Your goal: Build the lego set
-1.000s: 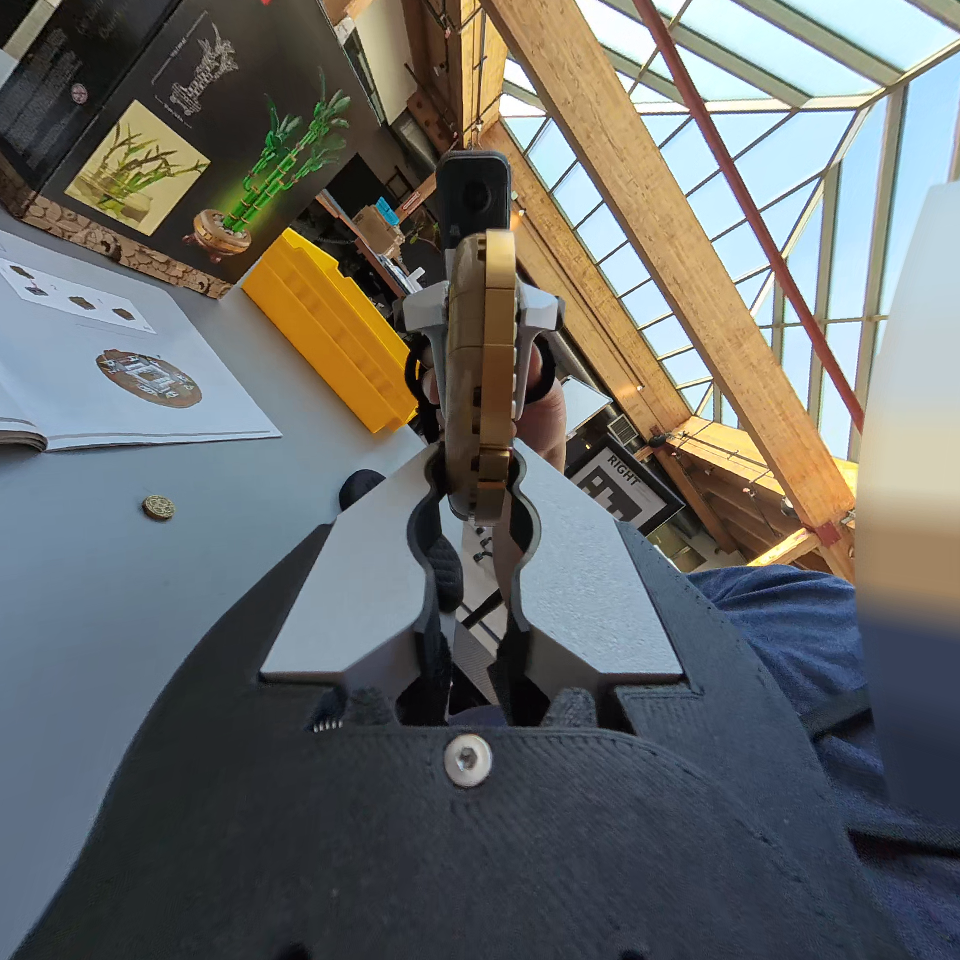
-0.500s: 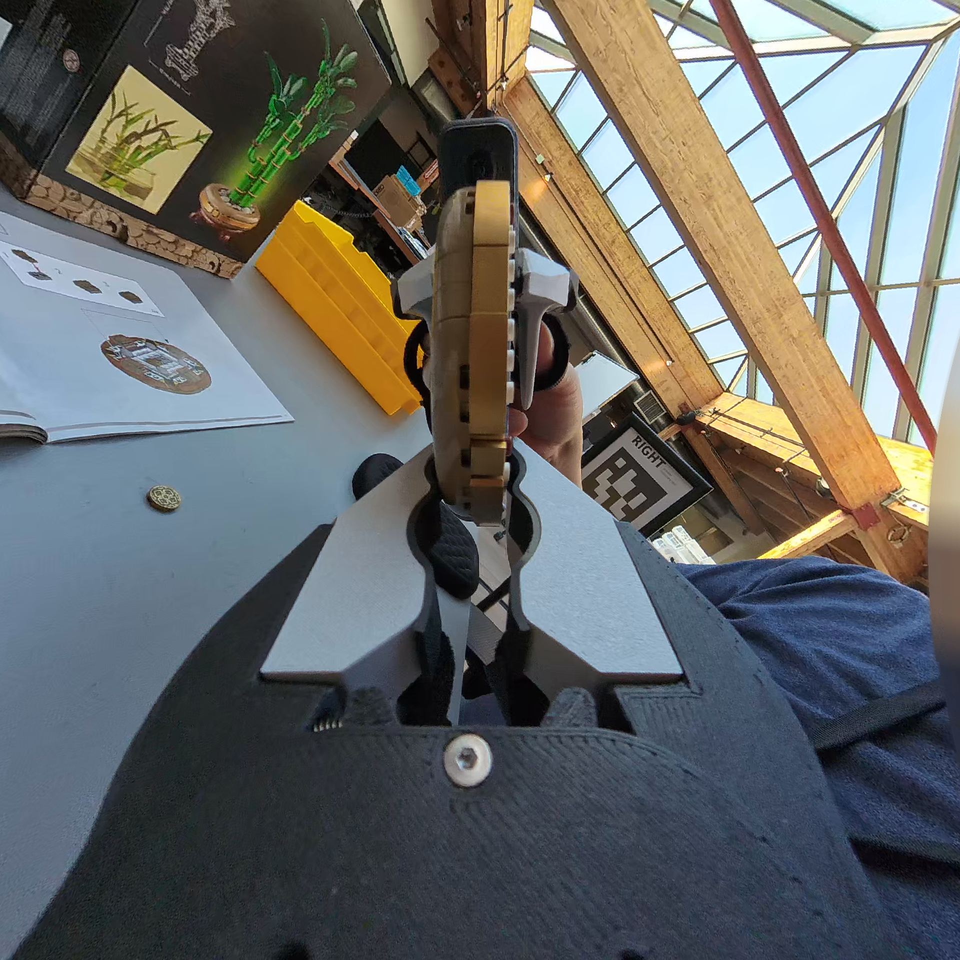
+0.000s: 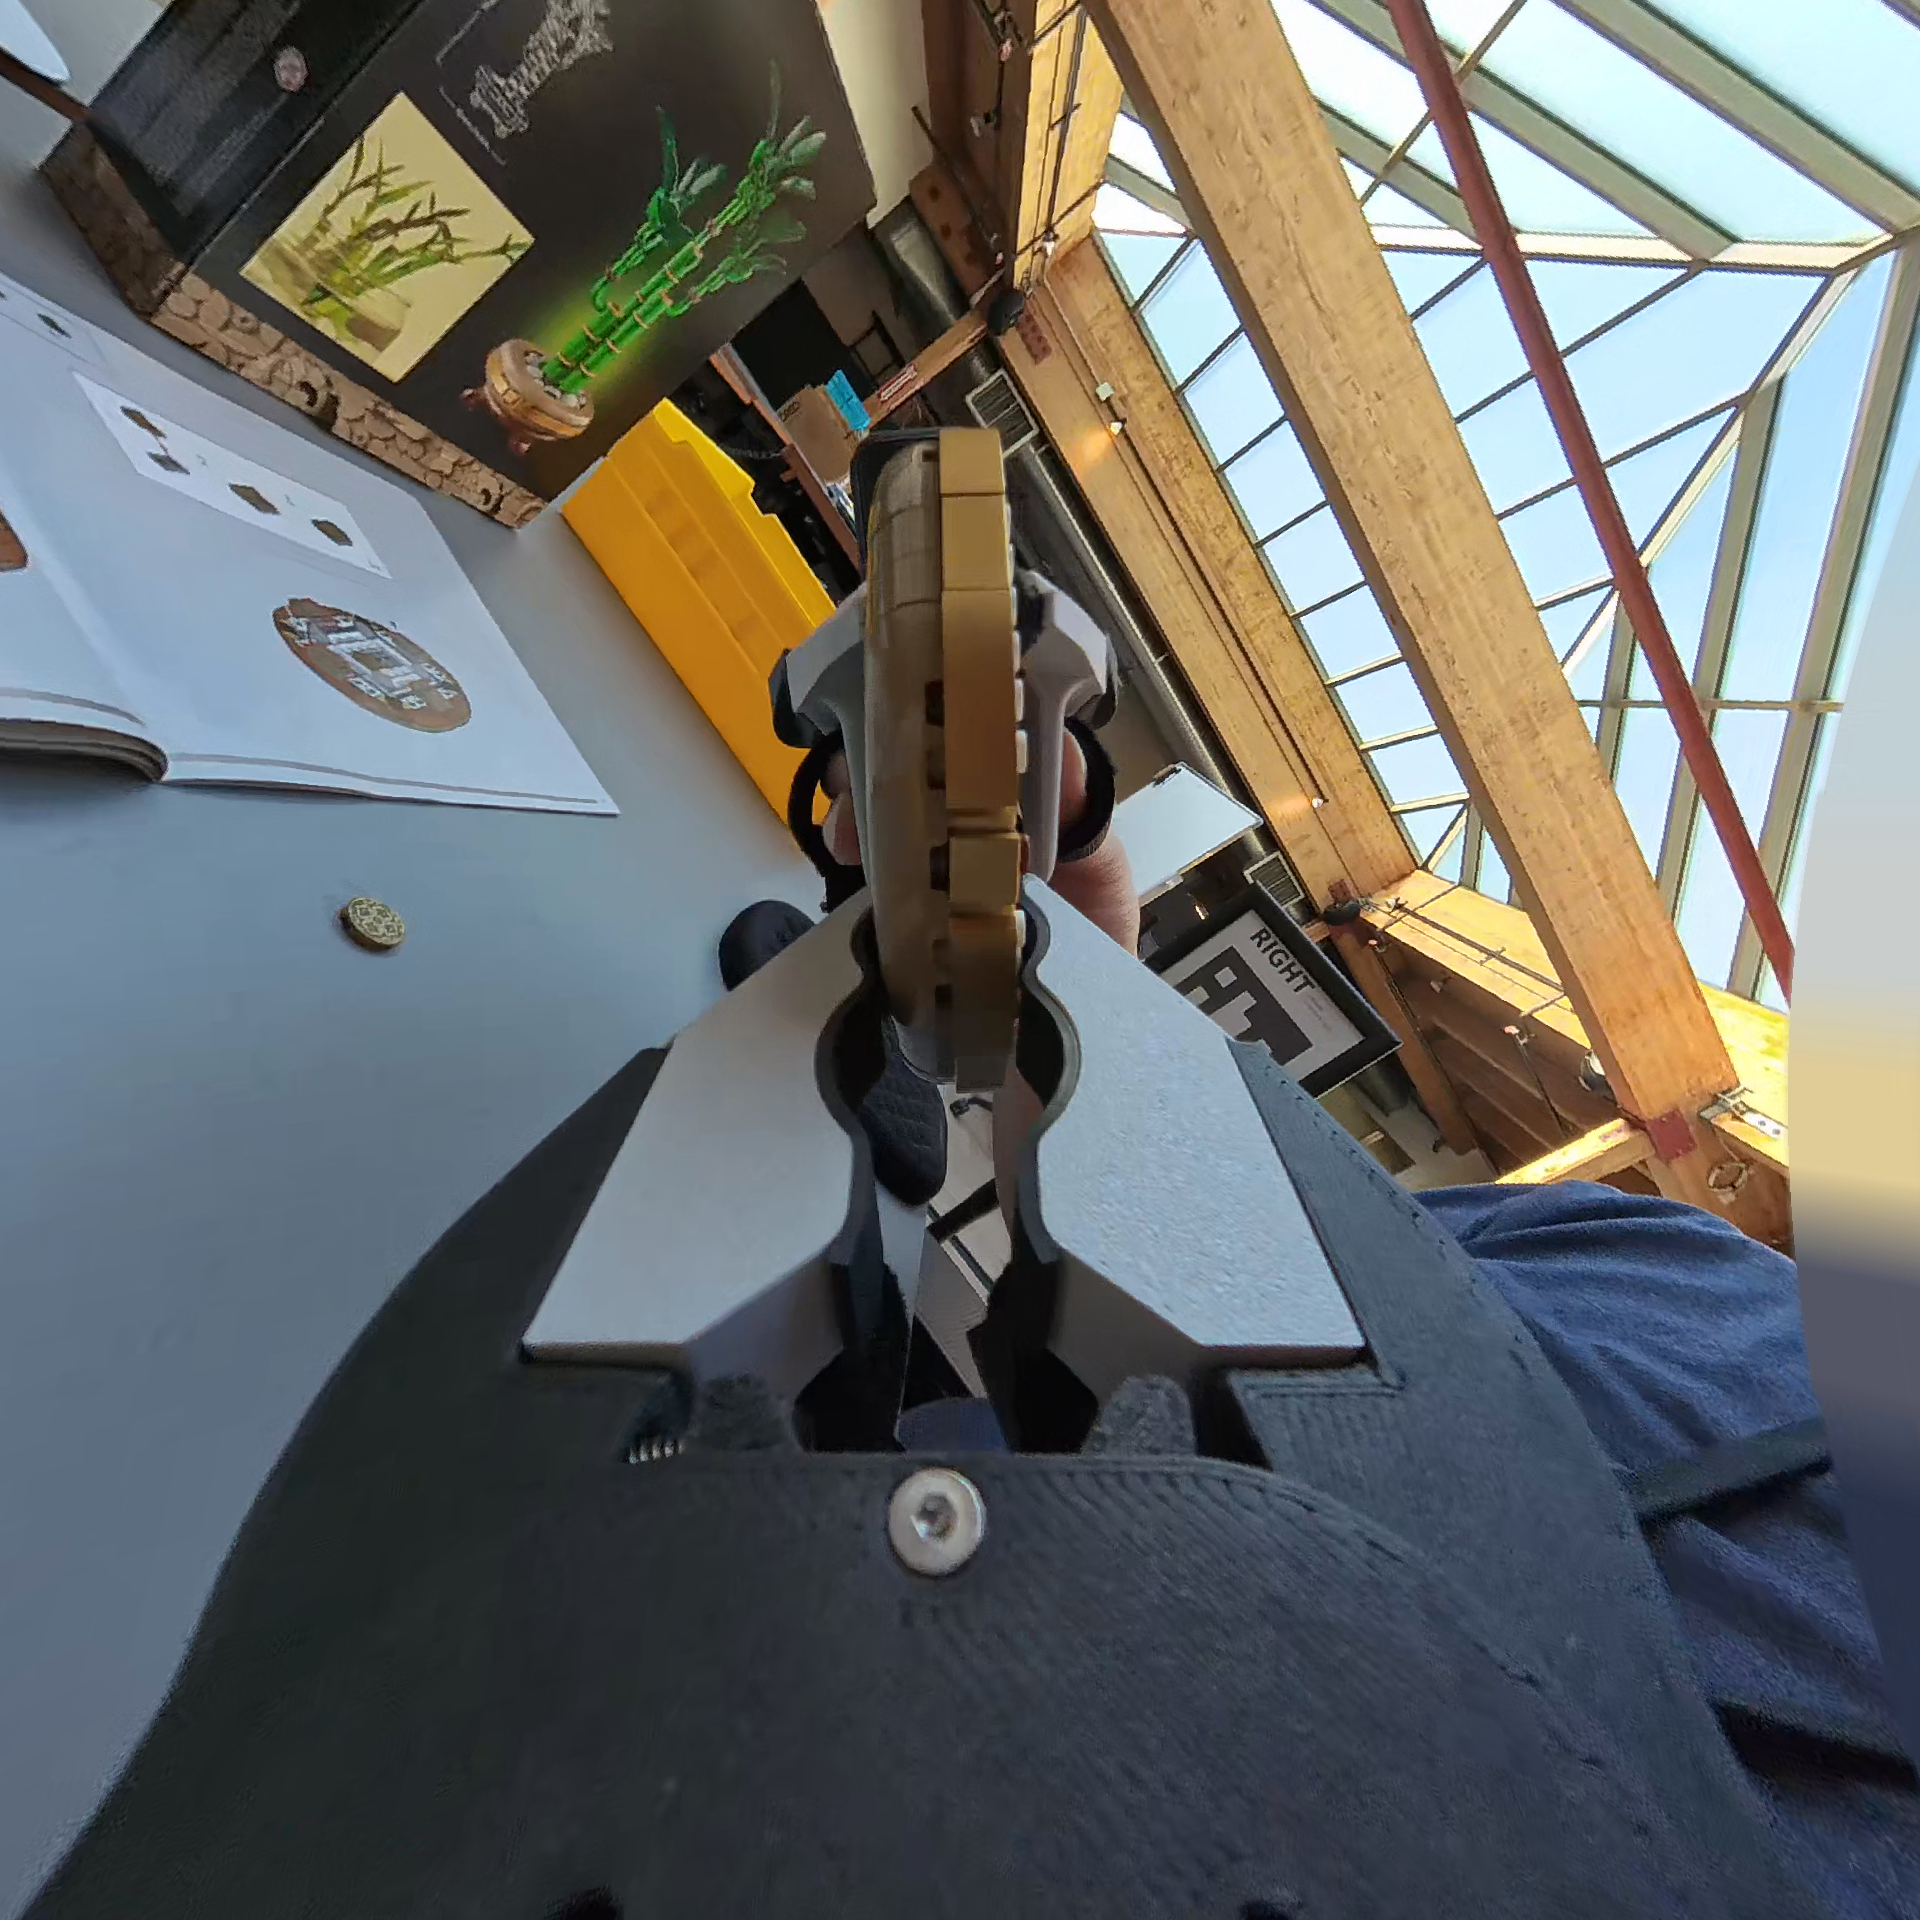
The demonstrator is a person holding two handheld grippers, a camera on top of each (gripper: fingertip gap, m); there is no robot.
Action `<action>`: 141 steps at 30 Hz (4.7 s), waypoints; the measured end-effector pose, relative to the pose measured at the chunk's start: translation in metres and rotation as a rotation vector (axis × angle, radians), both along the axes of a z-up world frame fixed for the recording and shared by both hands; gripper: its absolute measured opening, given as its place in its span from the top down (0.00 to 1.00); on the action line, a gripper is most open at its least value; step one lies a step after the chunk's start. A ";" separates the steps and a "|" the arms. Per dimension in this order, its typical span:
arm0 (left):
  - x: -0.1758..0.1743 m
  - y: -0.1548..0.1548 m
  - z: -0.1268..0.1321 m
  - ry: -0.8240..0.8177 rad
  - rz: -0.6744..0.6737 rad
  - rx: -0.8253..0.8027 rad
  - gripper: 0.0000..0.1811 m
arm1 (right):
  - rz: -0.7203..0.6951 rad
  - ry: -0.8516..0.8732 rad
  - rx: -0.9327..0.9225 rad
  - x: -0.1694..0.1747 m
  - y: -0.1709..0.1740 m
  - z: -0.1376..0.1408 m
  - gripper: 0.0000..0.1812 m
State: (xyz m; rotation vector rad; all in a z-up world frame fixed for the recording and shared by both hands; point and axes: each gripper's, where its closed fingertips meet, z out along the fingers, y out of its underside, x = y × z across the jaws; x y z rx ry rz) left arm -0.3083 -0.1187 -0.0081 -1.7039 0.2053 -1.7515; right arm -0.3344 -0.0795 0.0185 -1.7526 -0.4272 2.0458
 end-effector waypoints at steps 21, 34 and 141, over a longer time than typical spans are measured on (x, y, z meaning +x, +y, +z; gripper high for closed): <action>-0.051 -0.051 -0.035 0.028 -0.028 -0.112 0.85 | 0.235 0.054 -0.191 -0.024 -0.082 -0.067 0.89; -0.079 -0.033 -0.044 -0.126 0.160 -0.097 0.86 | 0.051 0.121 -0.265 -0.043 -0.075 -0.080 0.89; -0.037 0.058 -0.059 0.015 -0.016 -0.035 0.90 | -0.105 -0.460 1.247 0.023 0.021 -0.086 0.52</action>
